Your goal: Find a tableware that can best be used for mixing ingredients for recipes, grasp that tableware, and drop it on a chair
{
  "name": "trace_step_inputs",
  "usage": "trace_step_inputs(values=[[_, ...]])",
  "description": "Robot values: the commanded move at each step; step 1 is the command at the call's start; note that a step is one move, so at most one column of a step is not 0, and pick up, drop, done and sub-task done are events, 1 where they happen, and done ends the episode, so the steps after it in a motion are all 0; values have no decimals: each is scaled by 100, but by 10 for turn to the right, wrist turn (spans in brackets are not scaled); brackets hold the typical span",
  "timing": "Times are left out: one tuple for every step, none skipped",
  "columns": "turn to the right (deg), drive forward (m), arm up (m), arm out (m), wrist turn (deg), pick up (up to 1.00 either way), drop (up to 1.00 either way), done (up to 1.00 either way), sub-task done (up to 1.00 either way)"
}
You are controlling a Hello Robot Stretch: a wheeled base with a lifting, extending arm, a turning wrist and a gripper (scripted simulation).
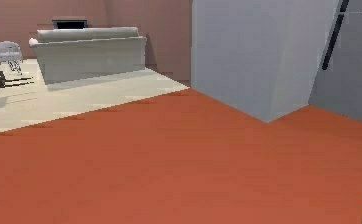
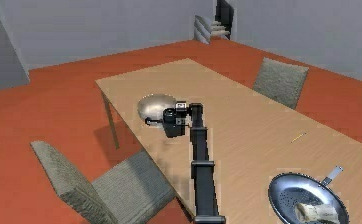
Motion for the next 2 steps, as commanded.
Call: trace_step_inputs(values=[[0,0,22,0,0,0,0,0,0],[0,0,0,0,-450,0,0,0,0]])
